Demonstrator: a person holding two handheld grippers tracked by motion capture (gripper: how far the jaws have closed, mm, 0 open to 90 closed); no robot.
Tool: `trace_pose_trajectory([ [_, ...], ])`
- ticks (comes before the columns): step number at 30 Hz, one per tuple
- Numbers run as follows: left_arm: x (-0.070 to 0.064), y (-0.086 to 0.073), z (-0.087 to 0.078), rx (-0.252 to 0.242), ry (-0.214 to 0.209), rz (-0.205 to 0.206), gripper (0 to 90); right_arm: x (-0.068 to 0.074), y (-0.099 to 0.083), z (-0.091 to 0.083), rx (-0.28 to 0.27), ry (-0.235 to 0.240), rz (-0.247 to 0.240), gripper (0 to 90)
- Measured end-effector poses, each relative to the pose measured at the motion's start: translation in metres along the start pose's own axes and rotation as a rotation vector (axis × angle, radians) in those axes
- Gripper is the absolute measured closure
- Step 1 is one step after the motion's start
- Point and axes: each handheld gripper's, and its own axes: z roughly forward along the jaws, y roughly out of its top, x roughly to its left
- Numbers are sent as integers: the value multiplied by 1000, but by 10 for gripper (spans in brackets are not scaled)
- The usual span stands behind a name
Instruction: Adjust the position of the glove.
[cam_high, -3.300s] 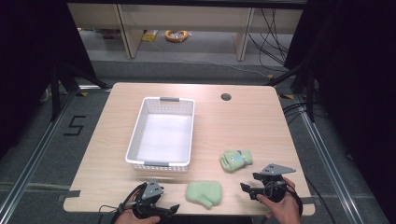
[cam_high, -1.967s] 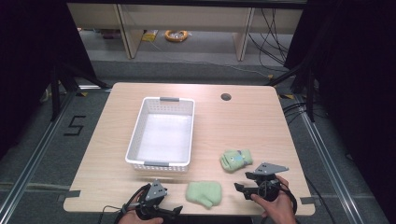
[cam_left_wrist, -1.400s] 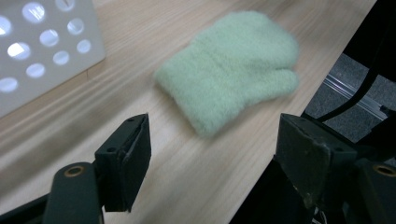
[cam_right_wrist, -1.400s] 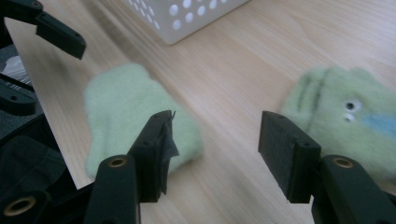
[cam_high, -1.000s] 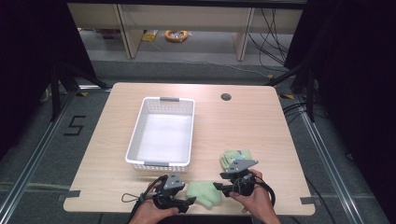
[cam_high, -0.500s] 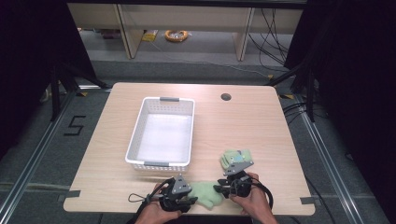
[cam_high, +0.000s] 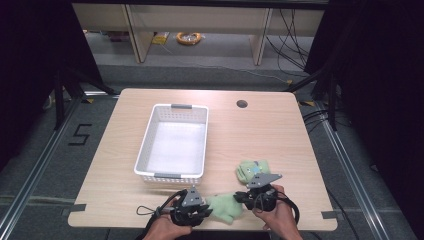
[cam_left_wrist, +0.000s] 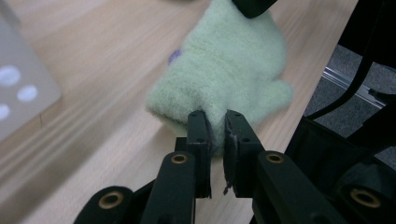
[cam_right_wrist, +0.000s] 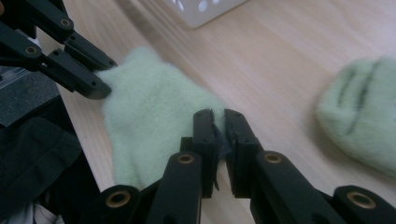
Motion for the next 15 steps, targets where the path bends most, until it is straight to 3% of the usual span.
trace_pose_trajectory([
  [1,-3,7,1,-14,-12,10,814,-1,0,-7,10,-8,-5,844],
  [2,-5,9,3,-29,-23,-12,814,-2,0,-12,5,-5,2,844],
  [3,-4,13,4,-25,-32,3,814,-4,-1,-14,-7,-6,-1,844],
  [7,-7,20,15,-34,-44,-14,812,-13,-8,-24,-12,-37,23,843],
  [9,-6,21,23,-19,-43,-26,810,-17,-12,-25,2,-41,34,843],
  [10,-4,21,25,0,-40,5,810,-19,-13,-24,5,-44,49,843],
  [12,-3,19,30,9,-32,-12,809,-23,-16,-21,18,-43,61,842],
  [15,0,17,33,20,-17,13,805,-25,-18,-12,7,-45,68,841],
])
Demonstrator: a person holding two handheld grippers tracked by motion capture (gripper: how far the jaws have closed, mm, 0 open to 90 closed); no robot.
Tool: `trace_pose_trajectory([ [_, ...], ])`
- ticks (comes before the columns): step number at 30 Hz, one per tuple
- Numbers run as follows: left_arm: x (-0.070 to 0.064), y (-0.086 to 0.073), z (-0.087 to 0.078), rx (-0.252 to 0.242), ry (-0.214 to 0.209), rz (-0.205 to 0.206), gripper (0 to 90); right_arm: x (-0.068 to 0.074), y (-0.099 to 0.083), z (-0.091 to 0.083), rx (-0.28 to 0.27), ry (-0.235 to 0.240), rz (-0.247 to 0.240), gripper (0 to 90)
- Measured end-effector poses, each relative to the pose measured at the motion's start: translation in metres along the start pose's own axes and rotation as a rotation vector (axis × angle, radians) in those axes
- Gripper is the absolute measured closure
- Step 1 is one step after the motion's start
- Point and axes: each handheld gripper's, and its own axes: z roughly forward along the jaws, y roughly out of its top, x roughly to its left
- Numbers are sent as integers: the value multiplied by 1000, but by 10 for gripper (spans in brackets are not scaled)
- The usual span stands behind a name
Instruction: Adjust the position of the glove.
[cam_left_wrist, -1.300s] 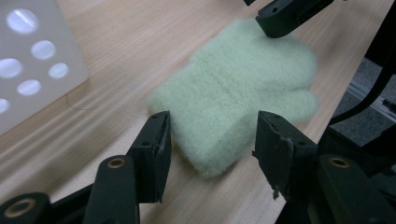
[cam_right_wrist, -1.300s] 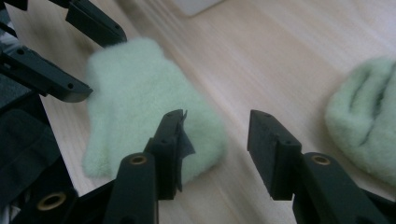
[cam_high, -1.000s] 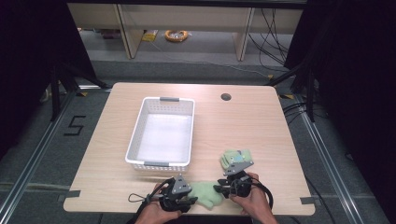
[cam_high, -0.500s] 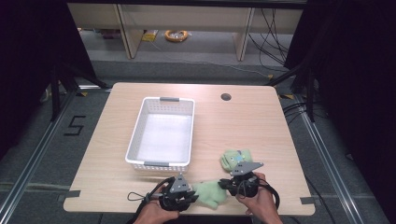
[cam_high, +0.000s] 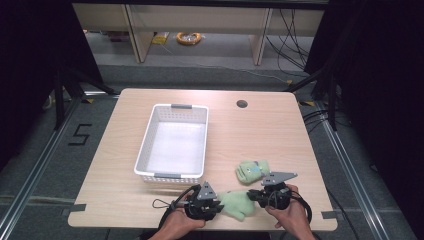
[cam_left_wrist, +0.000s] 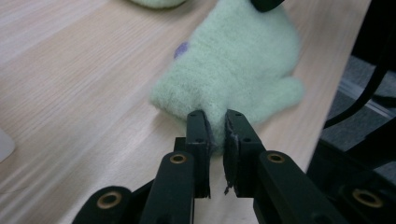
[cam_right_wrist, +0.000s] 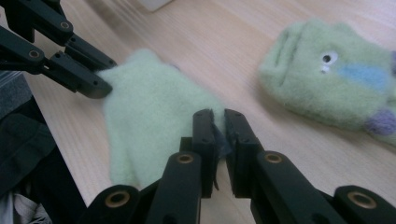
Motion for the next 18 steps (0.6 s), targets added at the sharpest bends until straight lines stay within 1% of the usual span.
trace_pose_trajectory([
  [1,1,-1,1,-1,6,-14,805,-1,1,0,31,-5,-13,840],
  [2,2,-1,1,-1,-3,-8,805,-1,1,0,31,-5,-13,840],
  [3,2,-1,0,-2,-5,-7,805,-1,-1,4,13,-13,-5,838],
  [4,1,-2,-1,-6,-2,-11,804,-1,-1,5,45,-16,4,835],
  [5,2,-2,-2,9,-7,3,803,-1,-2,7,32,-11,3,832],
  [6,2,-3,-2,8,-9,-3,800,-2,-2,7,37,-17,-12,829],
  [7,2,-3,-2,8,-9,-3,797,-2,-2,7,37,-17,-12,829],
  [8,2,-3,-2,9,-11,2,793,0,-4,9,55,-15,12,815],
  [9,2,-3,-2,9,-12,-3,784,0,-3,8,64,-15,8,805],
  [10,2,-3,-2,9,-14,-5,764,-1,-3,9,57,-8,0,788],
  [11,2,-3,-2,9,-14,-5,723,-1,-3,9,57,-8,0,788],
  [12,1,-3,-3,7,-11,-39,654,-2,-3,9,55,-31,16,718],
  [13,1,-3,-3,7,-11,-39,630,-2,-3,9,55,-31,16,718],
  [14,0,-3,-6,3,-19,-43,587,-2,-2,5,58,-22,29,668],
  [15,0,-3,-6,3,-19,-43,553,-2,-2,5,58,-22,29,668],
  [16,-1,-3,-9,5,-7,-26,524,-4,-1,1,14,-46,43,600],
  [17,-1,-2,-11,3,2,-20,524,-4,-1,1,14,-46,43,600],
  [18,-1,-2,-15,-14,16,-34,483,-8,2,-5,-3,-54,29,593],
])
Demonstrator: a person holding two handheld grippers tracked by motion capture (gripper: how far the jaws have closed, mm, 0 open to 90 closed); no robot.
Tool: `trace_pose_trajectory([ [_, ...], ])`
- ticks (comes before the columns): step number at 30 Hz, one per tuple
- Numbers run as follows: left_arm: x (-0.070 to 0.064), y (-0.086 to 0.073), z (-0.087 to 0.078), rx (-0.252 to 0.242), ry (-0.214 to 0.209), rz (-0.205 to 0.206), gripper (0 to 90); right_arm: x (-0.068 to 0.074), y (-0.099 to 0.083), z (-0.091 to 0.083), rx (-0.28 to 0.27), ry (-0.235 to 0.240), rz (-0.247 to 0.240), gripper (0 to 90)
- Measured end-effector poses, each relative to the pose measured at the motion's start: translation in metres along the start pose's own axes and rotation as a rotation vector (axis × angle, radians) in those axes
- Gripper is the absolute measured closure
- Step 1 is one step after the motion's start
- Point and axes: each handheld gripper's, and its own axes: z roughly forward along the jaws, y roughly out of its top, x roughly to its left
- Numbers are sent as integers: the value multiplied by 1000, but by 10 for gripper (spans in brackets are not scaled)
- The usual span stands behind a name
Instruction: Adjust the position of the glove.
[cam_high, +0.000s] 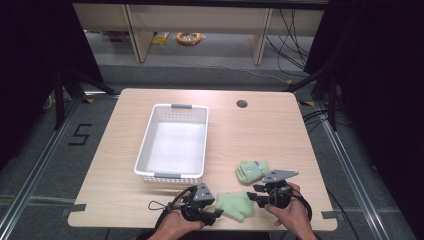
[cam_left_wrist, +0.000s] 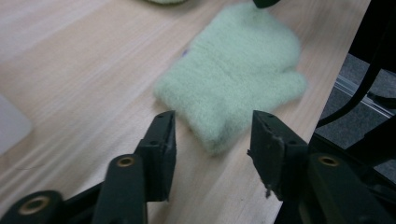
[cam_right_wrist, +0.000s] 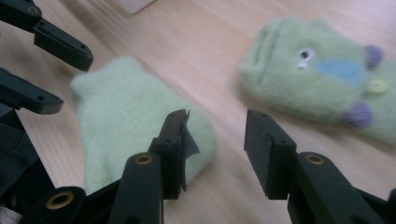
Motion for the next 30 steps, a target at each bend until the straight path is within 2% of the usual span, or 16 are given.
trace_pose_trajectory([
  [1,0,0,0,0,0,0,469,0,0,0,0,0,0,593],
  [2,0,1,-6,-23,1,-14,459,-4,3,-5,-26,-17,-3,569],
  [3,0,1,-8,-29,-8,-7,453,-7,5,-7,-40,-31,-3,567],
  [6,0,-1,-14,-38,5,-20,431,-12,8,-11,-34,-59,4,564],
  [7,0,-3,-18,-51,-3,-28,418,-18,12,-11,-45,-93,-7,566],
  [9,1,-5,-20,-36,3,-30,406,-20,14,-11,-40,-102,4,567],
  [10,2,-7,-22,-31,0,-24,386,-28,18,-9,-44,-121,6,571],
  [16,3,-13,-25,-23,9,-44,349,-45,30,4,-8,-147,28,579],
  [18,4,-15,-26,-33,3,-55,341,-47,34,10,19,-148,39,580],
  [21,6,-16,-27,-20,14,-55,338,-49,38,19,14,-149,51,579],
  [22,7,-16,-28,-22,3,-51,337,-49,38,21,18,-144,73,578],
  [23,6,-17,-27,-41,11,-88,336,-50,38,23,22,-151,60,575],
  [24,8,-17,-28,-26,22,-75,334,-53,39,24,40,-149,57,575],
  [26,8,-17,-29,-32,8,-84,329,-54,39,25,51,-144,85,569],
  [29,9,-17,-29,-38,4,-81,318,-55,38,30,56,-148,81,562],
  [30,10,-17,-30,-30,5,-82,318,-55,39,29,84,-136,93,556],
])
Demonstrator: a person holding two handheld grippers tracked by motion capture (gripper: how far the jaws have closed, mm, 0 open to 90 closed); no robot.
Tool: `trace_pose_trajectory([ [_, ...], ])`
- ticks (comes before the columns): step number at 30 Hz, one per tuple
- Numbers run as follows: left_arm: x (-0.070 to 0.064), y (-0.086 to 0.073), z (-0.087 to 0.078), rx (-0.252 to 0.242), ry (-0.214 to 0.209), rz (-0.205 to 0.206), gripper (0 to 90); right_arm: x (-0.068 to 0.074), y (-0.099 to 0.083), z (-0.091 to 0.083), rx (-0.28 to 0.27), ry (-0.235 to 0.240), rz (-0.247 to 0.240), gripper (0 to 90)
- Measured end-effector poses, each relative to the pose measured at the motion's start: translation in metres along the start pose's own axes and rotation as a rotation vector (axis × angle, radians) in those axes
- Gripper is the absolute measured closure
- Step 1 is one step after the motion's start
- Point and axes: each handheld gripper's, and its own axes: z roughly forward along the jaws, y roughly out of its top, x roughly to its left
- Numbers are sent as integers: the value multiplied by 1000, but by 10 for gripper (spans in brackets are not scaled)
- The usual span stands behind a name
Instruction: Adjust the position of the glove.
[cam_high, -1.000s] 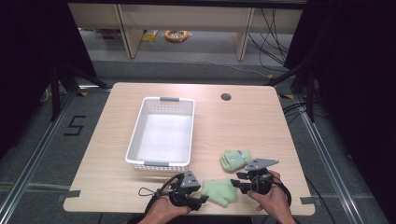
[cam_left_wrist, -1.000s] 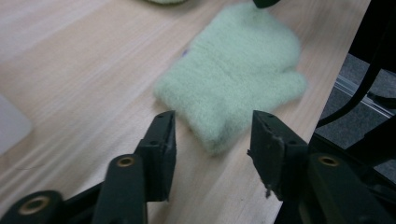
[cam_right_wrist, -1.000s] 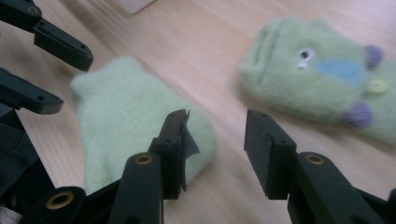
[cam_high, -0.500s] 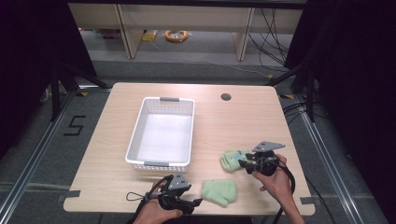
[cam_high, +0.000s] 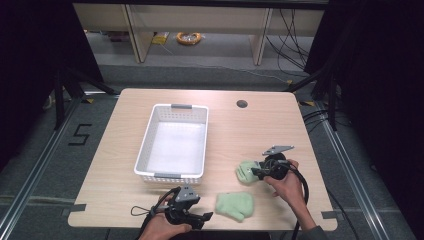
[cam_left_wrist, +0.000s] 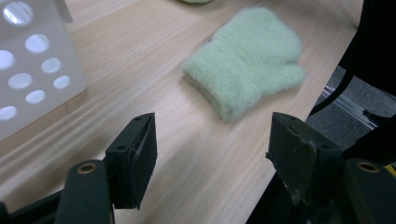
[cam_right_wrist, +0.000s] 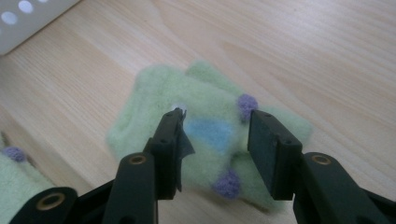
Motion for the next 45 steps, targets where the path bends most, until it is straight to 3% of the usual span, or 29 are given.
trace_pose_trajectory([
  [3,1,-1,2,6,8,-8,302,-2,-4,9,17,20,-1,585],
  [4,3,-2,3,26,15,13,300,-2,-5,9,18,29,16,600],
  [8,2,-4,5,31,5,9,300,-4,-7,11,8,27,-42,694],
  [12,2,-4,5,31,6,12,300,-5,-7,11,6,45,-37,788],
  [13,2,-3,5,32,6,13,300,-6,-8,12,-15,51,-70,827],
  [15,2,-3,4,29,5,15,300,-6,-8,11,-17,53,-74,838],
  [16,2,-3,4,13,7,-10,301,-6,-9,12,-62,54,-92,849],
  [17,2,-3,4,13,7,-10,301,-6,-9,12,-62,54,-92,849],
  [19,3,-3,3,7,8,-9,301,-5,-7,6,-74,73,-77,852],
  [20,5,-3,2,17,16,10,301,-4,-4,-6,-93,89,-106,853],
  [21,4,-3,2,15,9,4,301,1,-2,-12,-109,100,-93,853],
  [22,4,-3,2,14,12,-4,301,2,0,-18,-116,107,-137,853],
  [23,4,-3,2,14,12,-4,301,2,0,-18,-116,107,-137,853],
  [24,6,-4,3,24,23,0,302,8,1,-29,-127,135,-150,853],
  [26,7,-4,3,23,22,9,304,13,0,-34,-137,159,-139,853],
  [27,8,-4,2,25,21,7,304,15,1,-38,-150,163,-164,853],
  [29,9,-3,1,18,26,3,305,28,-2,-49,-163,224,-204,853],
  [30,9,-3,1,18,26,3,305,28,-2,-49,-163,224,-204,853],
  [31,9,-3,0,12,28,-12,306,38,-4,-54,-155,268,-236,852],
  [33,10,-3,0,16,36,-1,306,45,-5,-57,-164,303,-274,852],
  [35,9,-3,0,4,32,-12,307,48,-5,-59,-158,320,-264,852],
  [37,10,-3,-1,11,33,-2,307,61,-6,-65,-167,370,-292,852],
  [38,10,-3,0,5,31,-25,308,63,-5,-65,-173,384,-313,851],
  [41,11,-3,-1,5,37,-10,309,72,-7,-68,-172,406,-328,851],
  [42,10,-3,0,2,40,-19,309,77,-8,-65,-160,420,-354,850],
  [45,11,-3,-1,6,35,-10,310,80,-11,-57,-121,441,-367,847],
])
